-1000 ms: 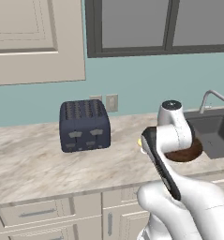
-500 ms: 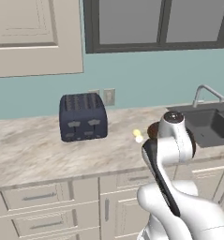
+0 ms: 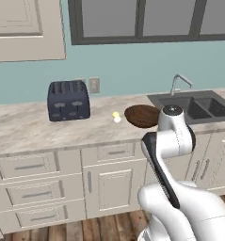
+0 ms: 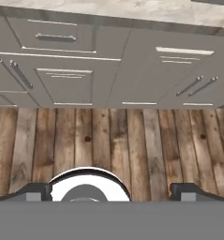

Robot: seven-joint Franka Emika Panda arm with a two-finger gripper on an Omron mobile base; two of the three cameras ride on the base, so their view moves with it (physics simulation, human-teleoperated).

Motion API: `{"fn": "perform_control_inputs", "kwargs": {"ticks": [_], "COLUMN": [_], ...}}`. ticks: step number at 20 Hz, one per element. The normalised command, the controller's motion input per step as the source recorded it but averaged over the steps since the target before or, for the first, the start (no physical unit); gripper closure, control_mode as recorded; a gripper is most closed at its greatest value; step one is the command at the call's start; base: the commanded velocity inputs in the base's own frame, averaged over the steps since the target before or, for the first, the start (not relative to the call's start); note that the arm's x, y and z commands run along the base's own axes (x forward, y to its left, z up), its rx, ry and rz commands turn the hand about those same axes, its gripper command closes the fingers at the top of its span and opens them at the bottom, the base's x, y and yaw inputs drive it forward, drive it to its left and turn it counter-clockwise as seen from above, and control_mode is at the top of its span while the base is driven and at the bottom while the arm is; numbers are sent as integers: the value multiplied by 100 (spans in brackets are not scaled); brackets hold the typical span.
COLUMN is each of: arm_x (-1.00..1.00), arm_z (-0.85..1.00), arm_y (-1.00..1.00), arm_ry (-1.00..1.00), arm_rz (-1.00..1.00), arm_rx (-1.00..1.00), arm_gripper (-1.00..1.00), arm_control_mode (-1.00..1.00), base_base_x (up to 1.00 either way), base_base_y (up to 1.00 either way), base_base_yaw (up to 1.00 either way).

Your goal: Gather the eggs and milk located in the vicinity of the sink area and place them right next to the bowl.

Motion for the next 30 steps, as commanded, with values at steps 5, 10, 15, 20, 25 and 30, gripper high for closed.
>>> {"fn": "perform_control_inputs", "kwargs": {"ticks": [5,10,15,20,25,30], "arm_x": [0,0,0,0,0,0], "arm_z": [0,0,0,0,0,0], "arm_y": [0,0,0,0,0,0], "arm_ry": [0,0,0,0,0,0], "arm_rz": [0,0,0,0,0,0], "arm_rx": [0,0,0,0,0,0], "arm_gripper": [-100,-100,-100,-100,-100,-100], "arm_control_mode": [100,100,100,100,100,100], "base_base_x": [4,14,8,22,30,62], "base_base_y": [-100,-100,-100,-100,-85,-37], "base_base_yaw": [0,0,0,0,0,0]}}
